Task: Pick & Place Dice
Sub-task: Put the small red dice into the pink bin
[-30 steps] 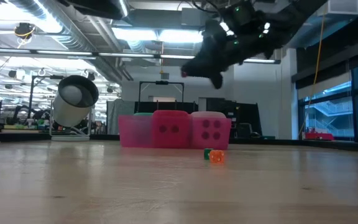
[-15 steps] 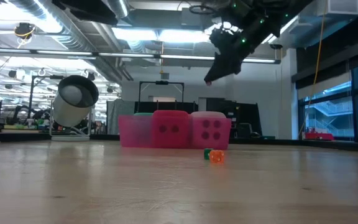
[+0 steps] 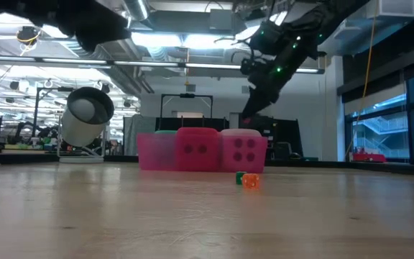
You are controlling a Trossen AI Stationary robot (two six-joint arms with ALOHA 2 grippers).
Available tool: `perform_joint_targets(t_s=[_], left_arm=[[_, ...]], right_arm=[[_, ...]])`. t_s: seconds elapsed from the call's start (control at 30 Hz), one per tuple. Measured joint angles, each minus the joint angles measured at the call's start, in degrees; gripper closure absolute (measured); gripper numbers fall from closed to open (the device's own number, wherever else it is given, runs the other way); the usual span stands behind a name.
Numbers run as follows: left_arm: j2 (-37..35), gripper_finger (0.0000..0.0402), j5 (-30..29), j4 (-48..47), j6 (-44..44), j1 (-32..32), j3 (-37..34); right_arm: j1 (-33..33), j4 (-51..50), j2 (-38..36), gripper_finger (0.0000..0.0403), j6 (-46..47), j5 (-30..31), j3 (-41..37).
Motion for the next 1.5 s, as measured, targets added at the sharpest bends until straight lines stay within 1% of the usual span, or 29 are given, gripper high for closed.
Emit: perform_joint_targets(t_s=[0.13,0.33,0.7,0.87,1.33,1.43,1.5], left_arm=[[-0.28,0.0240,1.33,3.92,-0.43,1.51,-2.77],[0.69,0.0242,2.99,4.25,-1.31,2.69,-2.83],[1.61,0.0242,3.06,4.37,-1.52,3.13,-2.85],[1.68,0.0242,2.93,4.32,-1.50,3.13,-2.85],[1.70,0.0242,2.56,4.31,-2.35,3.13,-2.84],[1.70,0.0242,2.56,4.28,-2.40,3.13,-2.85],[1.70,0.0242,2.58,4.28,-2.61,3.13,-2.85]], right_arm=[[-0.07,-0.26,2.55,0.0351,-0.63,0.01,0.00],[-0.38,-0.15,4.72,0.0351,-1.12,0.08,0.00],[-0.33,1.36,9.71,0.0351,-1.88,0.19,-0.02],[-0.33,2.09,9.93,0.0351,-2.76,0.21,-0.01],[-0.27,0.09,9.95,0.0351,-4.27,-0.01,2.19],[-0.27,-0.34,9.95,0.0341,-4.42,-0.01,2.20],[-0.29,-0.35,9.95,0.0325,-4.43,-0.01,2.21]])
